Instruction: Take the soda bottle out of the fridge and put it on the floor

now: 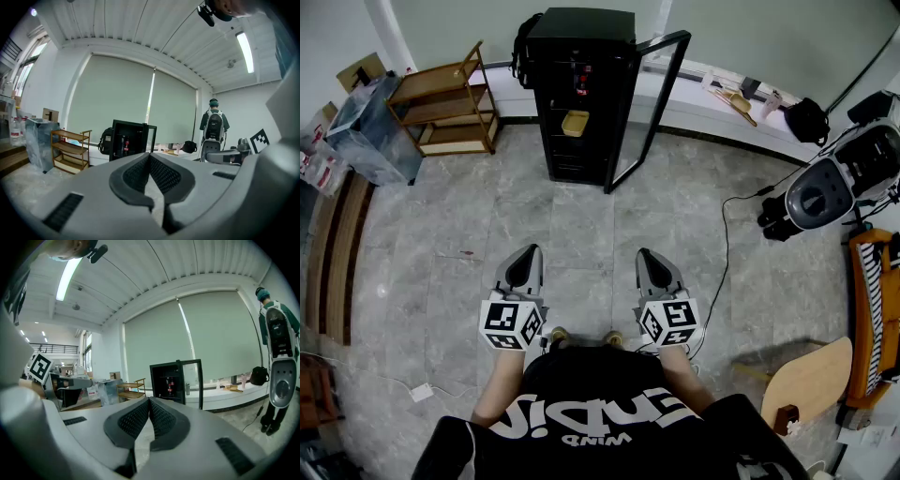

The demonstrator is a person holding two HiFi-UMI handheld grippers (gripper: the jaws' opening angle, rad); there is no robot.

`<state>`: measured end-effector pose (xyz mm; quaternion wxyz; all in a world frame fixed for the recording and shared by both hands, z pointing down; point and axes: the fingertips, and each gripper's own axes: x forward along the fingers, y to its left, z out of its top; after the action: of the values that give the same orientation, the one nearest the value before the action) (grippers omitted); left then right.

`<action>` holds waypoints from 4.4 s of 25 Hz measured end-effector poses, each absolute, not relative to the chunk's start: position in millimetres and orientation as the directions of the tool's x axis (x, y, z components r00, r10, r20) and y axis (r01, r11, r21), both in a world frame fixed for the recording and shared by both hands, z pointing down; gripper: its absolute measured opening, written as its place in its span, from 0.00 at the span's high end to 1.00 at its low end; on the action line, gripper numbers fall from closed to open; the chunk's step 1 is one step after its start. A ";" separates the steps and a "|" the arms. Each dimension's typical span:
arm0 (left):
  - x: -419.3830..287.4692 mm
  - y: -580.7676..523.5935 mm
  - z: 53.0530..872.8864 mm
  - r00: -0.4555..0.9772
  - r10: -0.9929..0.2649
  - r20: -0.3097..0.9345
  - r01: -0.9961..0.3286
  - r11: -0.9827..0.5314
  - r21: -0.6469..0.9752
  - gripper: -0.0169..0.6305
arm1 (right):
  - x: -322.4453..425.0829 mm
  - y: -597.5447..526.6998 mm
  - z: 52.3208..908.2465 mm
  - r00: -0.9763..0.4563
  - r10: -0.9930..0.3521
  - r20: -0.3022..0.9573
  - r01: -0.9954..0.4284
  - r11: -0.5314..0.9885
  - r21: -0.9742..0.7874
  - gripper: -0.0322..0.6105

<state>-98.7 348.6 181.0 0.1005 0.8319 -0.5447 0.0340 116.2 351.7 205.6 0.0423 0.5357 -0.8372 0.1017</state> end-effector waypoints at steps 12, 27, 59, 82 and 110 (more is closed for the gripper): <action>-119.8 345.1 182.8 0.434 -0.887 0.156 -0.898 -0.414 0.148 0.96 | 91.2 350.9 207.2 -0.412 -0.894 0.175 -0.910 0.393 -0.132 0.91; -153.3 346.2 198.6 0.552 -0.820 0.148 -0.832 -0.533 0.151 0.96 | 40.5 370.6 228.7 -0.331 -0.923 0.195 -0.942 0.312 -0.121 0.91; -103.6 91.8 188.9 0.545 -0.823 0.159 -0.838 -0.529 0.132 0.96 | 71.6 113.1 223.2 -0.389 -0.900 0.198 -0.919 0.364 -0.153 0.91; -82.3 -90.6 183.1 0.506 -0.846 0.168 -0.862 -0.491 0.127 0.96 | 93.2 -81.7 215.5 -0.419 -0.887 0.194 -0.906 0.393 -0.160 0.91; -78.7 -174.0 216.8 0.564 -0.809 0.167 -0.824 -0.540 0.168 0.96 | 74.5 -135.5 246.2 -0.391 -0.897 0.206 -0.915 0.355 -0.192 0.91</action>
<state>-78.7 -174.0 216.8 0.1142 0.8769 -0.4656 0.0344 74.5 -135.5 246.2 0.0324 0.5509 -0.8223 0.1384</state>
